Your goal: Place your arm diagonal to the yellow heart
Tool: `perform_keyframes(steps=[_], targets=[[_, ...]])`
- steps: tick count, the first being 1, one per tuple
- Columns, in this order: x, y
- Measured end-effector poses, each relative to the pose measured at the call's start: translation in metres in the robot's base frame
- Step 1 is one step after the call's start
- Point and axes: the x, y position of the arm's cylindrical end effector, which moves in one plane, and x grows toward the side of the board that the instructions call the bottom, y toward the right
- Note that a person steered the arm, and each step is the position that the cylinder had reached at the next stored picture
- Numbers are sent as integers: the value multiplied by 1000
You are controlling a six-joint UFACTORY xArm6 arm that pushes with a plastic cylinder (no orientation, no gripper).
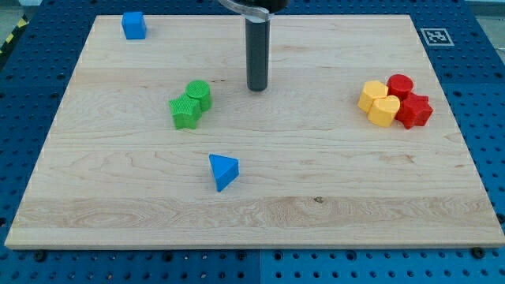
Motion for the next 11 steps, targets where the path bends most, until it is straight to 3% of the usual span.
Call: perform_keyframes(steps=[2, 5, 8, 11], targets=[[23, 32], [134, 51], [139, 47], [192, 24]])
